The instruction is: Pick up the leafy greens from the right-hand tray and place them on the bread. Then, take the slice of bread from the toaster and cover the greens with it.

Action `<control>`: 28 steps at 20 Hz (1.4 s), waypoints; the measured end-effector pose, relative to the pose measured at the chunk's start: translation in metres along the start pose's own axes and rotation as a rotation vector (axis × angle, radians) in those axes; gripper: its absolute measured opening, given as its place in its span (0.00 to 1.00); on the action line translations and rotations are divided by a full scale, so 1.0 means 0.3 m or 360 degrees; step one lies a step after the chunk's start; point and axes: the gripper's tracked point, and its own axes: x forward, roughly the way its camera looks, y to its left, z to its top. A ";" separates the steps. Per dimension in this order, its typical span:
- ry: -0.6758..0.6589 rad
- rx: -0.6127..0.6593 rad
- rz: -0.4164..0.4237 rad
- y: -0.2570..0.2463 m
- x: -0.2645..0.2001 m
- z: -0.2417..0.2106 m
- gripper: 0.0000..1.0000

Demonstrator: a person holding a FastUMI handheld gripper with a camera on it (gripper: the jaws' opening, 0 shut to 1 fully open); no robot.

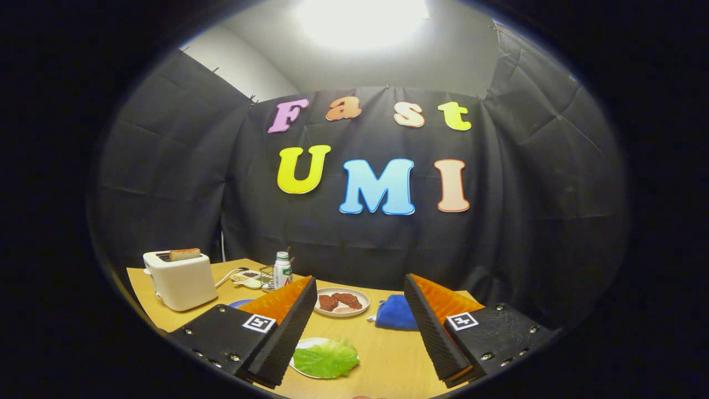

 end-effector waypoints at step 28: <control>0.1228 0.0056 0.0264 0.187 0.237 -0.832 0.93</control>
